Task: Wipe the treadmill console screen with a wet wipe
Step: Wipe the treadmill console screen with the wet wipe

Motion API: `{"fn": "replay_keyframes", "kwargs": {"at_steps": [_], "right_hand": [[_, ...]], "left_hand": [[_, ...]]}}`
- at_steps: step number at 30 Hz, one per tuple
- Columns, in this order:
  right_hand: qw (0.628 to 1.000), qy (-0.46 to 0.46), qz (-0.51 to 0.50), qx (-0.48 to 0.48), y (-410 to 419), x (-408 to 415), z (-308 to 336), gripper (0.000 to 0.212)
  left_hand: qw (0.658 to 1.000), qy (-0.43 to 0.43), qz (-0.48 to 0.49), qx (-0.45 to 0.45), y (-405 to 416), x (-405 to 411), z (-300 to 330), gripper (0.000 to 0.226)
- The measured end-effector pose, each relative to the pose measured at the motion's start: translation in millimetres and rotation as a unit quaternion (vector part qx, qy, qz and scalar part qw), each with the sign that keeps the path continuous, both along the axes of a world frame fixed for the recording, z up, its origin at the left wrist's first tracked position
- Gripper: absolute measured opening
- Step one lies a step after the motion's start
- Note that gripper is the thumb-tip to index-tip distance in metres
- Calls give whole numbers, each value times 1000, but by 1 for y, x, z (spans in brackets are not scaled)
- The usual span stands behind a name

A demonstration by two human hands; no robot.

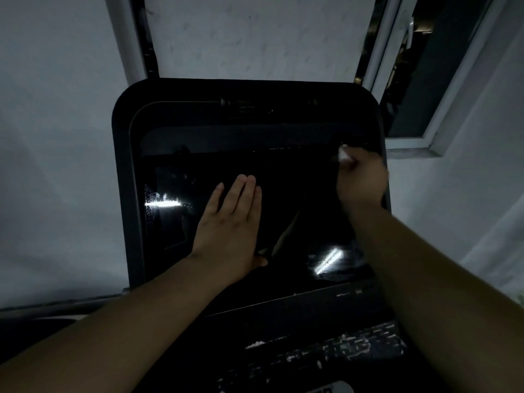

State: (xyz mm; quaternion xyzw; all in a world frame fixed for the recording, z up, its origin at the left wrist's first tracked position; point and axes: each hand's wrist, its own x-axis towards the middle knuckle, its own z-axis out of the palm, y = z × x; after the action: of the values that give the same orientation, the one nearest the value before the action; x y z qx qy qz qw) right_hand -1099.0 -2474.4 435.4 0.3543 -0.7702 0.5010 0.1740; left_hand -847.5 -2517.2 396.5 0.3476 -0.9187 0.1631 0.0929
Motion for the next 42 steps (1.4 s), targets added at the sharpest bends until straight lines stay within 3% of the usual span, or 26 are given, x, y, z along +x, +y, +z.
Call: {"fn": "replay_keyframes", "kwargs": {"at_steps": [3,6,12,18,25,31,37,42], "right_hand": [[995,-69,-67,-10,13,-32,-5,32],[993,-98,-60,-23,7,-22,-6,30],[997,44,66,-2,-32,81,0,23],[976,99,193,31,-16,123,-28,26],[957,217,169,94,26,106,-61,33],[951,261,142,85,51,102,-30,19],[932,329,123,87,74,112,5,12],[901,405,138,63,97,121,17,16]], "left_hand": [[1000,-3,3,-1,0,1,-1,132],[1000,2,3,1,0,0,-2,132],[1000,28,-11,-2,-2,0,-2,133],[997,62,-42,5,0,9,-5,133],[996,59,-54,24,6,24,0,131],[996,66,-52,41,10,46,18,127],[985,131,-62,89,23,64,44,127],[989,125,-66,50,35,76,56,130]]}}
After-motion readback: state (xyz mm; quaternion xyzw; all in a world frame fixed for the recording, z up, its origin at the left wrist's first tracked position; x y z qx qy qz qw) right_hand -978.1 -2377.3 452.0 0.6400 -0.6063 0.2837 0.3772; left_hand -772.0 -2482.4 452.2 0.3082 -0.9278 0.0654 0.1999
